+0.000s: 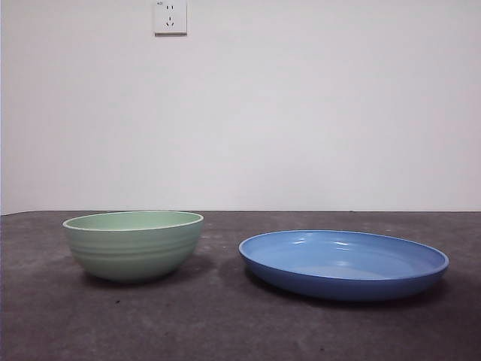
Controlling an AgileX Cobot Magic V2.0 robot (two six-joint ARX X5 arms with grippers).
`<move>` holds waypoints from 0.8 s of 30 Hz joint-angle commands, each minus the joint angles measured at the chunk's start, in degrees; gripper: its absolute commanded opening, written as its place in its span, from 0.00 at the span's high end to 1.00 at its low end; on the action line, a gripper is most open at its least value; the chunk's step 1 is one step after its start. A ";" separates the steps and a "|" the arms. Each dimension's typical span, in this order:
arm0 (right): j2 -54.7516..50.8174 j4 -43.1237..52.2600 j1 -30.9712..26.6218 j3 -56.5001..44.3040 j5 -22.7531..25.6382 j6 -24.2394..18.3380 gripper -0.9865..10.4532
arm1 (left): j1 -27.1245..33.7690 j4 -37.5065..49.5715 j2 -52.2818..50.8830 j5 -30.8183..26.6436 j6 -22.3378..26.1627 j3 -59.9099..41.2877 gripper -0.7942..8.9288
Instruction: Place the green bowl on the blue plate
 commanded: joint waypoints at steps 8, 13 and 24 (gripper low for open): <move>-0.13 2.49 0.07 0.83 -7.13 13.66 0.91 | -0.50 -0.37 0.68 1.03 -7.43 1.70 0.90; -0.09 1.44 0.31 4.90 -7.04 20.96 0.91 | -1.68 -0.63 3.65 2.01 -11.61 8.04 0.90; 7.02 -13.22 0.33 24.55 -16.11 29.77 0.91 | -3.89 -10.14 18.58 11.61 -14.19 30.47 0.90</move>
